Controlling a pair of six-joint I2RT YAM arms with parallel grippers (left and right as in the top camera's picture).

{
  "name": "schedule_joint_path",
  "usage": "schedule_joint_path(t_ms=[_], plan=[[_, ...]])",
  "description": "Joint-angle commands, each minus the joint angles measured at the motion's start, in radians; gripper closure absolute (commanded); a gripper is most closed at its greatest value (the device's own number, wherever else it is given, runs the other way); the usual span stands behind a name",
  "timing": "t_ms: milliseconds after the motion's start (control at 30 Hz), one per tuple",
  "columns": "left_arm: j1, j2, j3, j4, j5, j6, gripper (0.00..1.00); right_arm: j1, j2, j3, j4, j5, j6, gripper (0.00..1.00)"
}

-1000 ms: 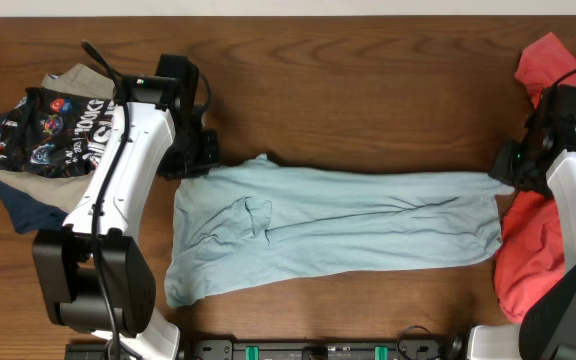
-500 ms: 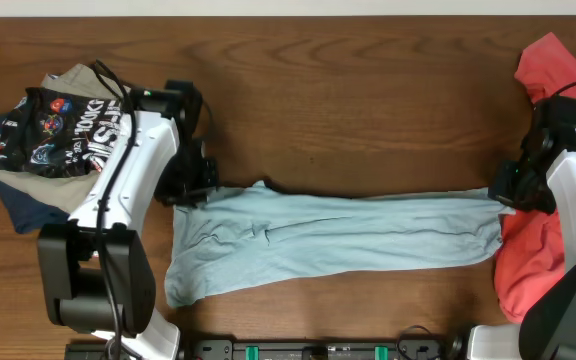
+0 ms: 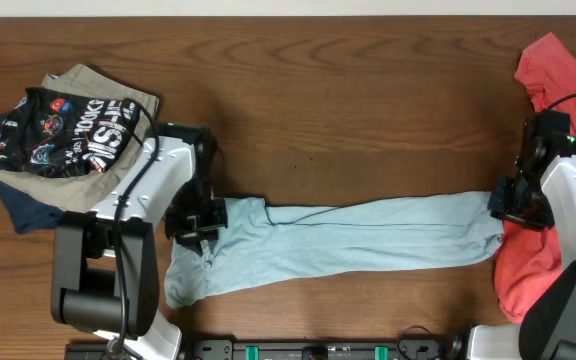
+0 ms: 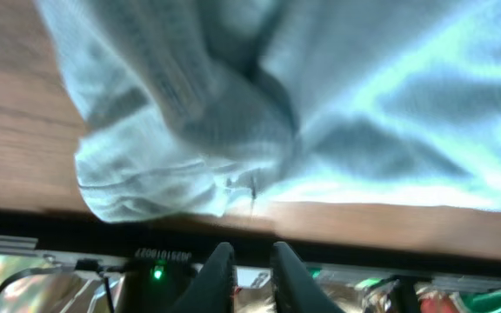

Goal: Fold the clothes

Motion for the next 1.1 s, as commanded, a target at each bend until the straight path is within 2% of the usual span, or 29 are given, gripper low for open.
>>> schedule_joint_path(t_ms=[0, 233, 367, 467, 533, 767, 1067], plan=[[-0.013, -0.012, -0.003, -0.011, 0.006, -0.005, 0.75, -0.008, -0.003, -0.004, 0.013, -0.004, 0.007, 0.54], [-0.011, -0.051, 0.051, 0.008, -0.024, -0.006, 0.75, -0.008, -0.002, -0.019, 0.103, -0.224, -0.049, 0.55], [-0.013, -0.112, 0.073, 0.121, -0.01, -0.005, 0.74, -0.008, -0.002, -0.057, 0.147, -0.232, -0.05, 0.56], [-0.016, -0.128, 0.073, 0.197, 0.061, -0.006, 0.5, -0.008, -0.002, -0.102, 0.192, -0.235, -0.049, 0.56], [-0.023, -0.125, 0.065, 0.243, 0.103, -0.005, 0.41, -0.008, -0.002, -0.14, 0.231, -0.239, -0.048, 0.56], [-0.097, -0.104, 0.027, 0.397, 0.109, -0.005, 0.34, -0.008, -0.002, -0.246, 0.354, -0.238, -0.03, 0.55], [-0.2, -0.019, 0.027, 0.507, 0.068, -0.005, 0.33, -0.008, -0.002, -0.258, 0.362, -0.238, -0.026, 0.55]])
